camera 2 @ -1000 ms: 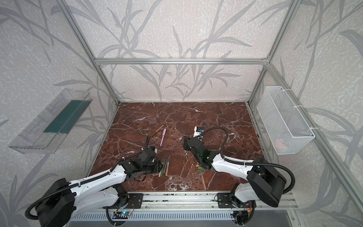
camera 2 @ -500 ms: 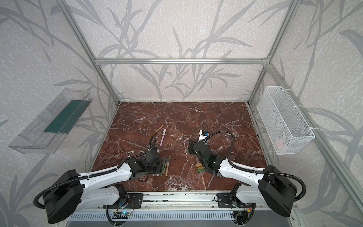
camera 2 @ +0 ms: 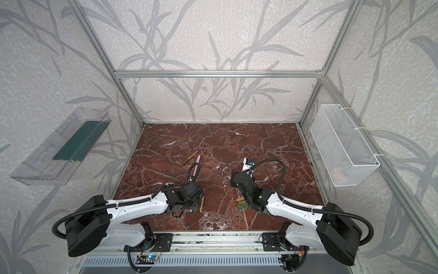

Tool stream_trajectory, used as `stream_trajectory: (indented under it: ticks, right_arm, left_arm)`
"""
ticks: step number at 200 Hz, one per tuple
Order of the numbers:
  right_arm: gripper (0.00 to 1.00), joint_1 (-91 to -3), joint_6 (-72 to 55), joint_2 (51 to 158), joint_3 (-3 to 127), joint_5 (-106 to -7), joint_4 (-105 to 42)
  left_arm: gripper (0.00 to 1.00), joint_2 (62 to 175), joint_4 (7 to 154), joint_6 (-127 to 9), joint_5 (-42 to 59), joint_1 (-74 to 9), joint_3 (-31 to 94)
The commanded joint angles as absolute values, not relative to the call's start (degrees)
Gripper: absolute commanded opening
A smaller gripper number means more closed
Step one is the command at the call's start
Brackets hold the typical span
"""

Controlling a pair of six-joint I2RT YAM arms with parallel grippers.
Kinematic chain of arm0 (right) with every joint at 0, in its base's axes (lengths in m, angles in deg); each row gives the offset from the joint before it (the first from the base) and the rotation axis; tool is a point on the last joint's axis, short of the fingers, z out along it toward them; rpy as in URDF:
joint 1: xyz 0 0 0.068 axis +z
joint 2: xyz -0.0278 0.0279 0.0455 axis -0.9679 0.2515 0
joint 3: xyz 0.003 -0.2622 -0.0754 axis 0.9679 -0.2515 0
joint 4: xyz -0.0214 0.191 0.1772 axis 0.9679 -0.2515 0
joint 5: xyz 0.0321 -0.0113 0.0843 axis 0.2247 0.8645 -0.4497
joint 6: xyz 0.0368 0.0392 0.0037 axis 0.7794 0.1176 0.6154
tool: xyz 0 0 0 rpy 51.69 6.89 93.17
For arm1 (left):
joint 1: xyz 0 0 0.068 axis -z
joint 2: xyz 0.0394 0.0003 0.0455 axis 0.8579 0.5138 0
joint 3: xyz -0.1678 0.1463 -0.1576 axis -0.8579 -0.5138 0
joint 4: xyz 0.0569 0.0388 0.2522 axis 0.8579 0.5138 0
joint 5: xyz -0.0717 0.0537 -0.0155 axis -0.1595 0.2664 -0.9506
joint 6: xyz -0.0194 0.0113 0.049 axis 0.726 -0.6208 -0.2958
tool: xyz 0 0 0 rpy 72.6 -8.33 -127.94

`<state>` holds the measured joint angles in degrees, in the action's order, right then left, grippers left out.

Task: Insert the pens into the pen caps
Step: 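Grasp the beige pen with the left gripper while the right moves away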

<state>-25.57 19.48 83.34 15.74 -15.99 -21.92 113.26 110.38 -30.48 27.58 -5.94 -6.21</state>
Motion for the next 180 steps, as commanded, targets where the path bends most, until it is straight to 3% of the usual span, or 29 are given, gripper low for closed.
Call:
stream_trajectory:
  ticks: [1, 39, 73, 113, 180]
  right_arm:
    - [0.55, -25.6, 18.9, 78.9, 14.1, -11.6, -26.0]
    - [0.56, -25.6, 18.7, 74.3, 12.8, -9.7, -30.1]
    - [0.55, -25.6, 20.9, 76.8, 13.1, -8.2, -33.2]
    - [0.55, -25.9, 24.5, 83.5, 15.1, -9.4, -35.9]
    - [0.55, -29.3, 28.3, 100.9, 19.2, -19.7, -28.0]
  left_arm:
    - [0.21, 116.1, 114.4, -29.6, 31.6, -5.1, -4.9]
    - [0.28, 120.8, 113.6, -29.6, 31.2, -4.3, -3.6]
    - [0.33, 123.4, 112.8, -30.1, 30.8, -3.7, -3.0]
    - [0.12, 123.3, 111.8, -30.3, 30.1, -3.5, -3.4]
    - [0.0, 114.0, 116.5, -28.9, 34.5, -3.5, -3.5]
